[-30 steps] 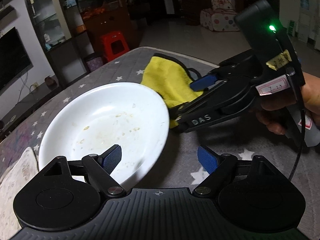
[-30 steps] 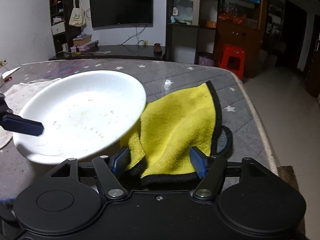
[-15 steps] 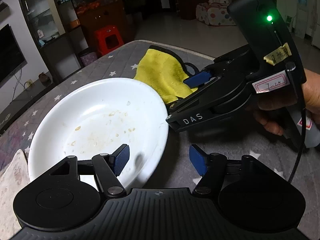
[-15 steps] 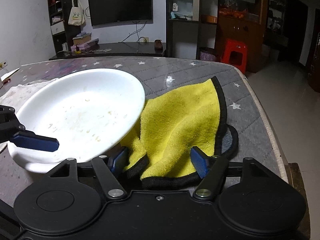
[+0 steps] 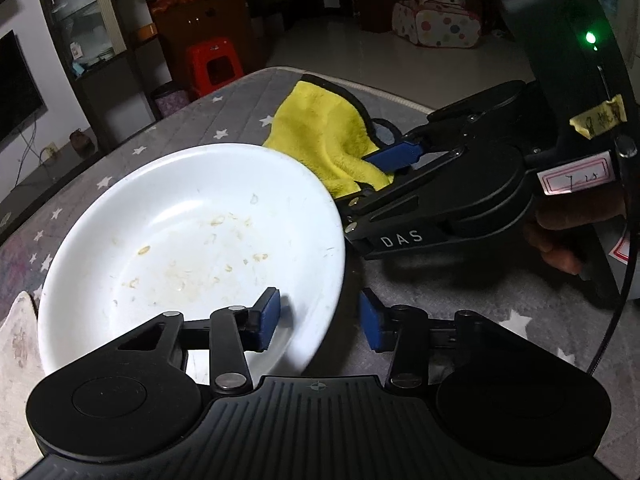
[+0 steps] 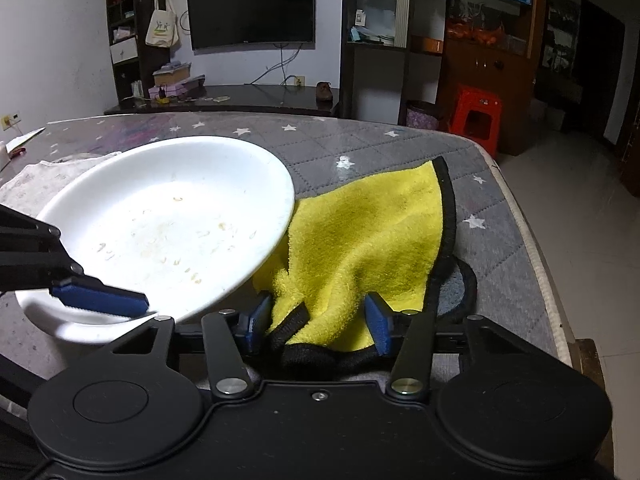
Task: Clean bowl
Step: 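Grasp the white bowl rim with the left tool while the right tool grasps the yellow cloth, then hold the bowl tilted with the left tool while the right tool wipes inside with the cloth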
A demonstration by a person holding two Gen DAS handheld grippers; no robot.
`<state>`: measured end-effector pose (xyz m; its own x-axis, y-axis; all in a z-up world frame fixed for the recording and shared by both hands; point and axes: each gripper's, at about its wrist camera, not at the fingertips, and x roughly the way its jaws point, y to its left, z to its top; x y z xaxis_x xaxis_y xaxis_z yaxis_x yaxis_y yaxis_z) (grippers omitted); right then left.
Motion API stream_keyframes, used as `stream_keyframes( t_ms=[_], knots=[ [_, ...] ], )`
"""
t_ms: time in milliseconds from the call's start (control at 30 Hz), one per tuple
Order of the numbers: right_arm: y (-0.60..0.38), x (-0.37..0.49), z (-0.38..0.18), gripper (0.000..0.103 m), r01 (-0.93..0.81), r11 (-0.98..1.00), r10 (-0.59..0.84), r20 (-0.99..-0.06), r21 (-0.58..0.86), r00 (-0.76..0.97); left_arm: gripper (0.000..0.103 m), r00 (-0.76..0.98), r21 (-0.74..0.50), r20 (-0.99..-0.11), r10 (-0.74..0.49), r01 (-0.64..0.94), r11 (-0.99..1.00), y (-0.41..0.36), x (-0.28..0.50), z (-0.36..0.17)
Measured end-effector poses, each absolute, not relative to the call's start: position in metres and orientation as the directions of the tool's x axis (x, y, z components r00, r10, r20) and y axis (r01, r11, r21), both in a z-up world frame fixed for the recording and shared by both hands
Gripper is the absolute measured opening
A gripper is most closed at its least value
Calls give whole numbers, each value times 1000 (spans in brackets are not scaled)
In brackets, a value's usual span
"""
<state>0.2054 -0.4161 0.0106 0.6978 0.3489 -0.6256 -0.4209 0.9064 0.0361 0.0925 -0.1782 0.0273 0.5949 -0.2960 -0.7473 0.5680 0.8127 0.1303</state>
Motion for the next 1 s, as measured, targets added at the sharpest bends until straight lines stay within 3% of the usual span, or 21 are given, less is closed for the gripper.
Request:
stream_keyframes(
  t_ms=[133, 267, 400, 1000],
  knots=[
    [-418, 202, 10, 51, -431, 902, 354, -623, 29, 698, 31, 597, 123, -749, -287, 552, 825, -177, 97, 28],
    [-405, 207, 12, 34, -447, 894, 363, -611, 16, 704, 29, 595, 123, -750, -288, 553, 824, -177, 97, 29],
    [-407, 204, 13, 28, -450, 893, 372, -605, 26, 704, 28, 597, 142, -754, -276, 558, 818, -178, 93, 30],
    [-413, 146, 18, 25, -540, 840, 458, -601, 51, 655, 25, 588, 143, -753, -296, 585, 798, -165, 71, 34]
  ],
)
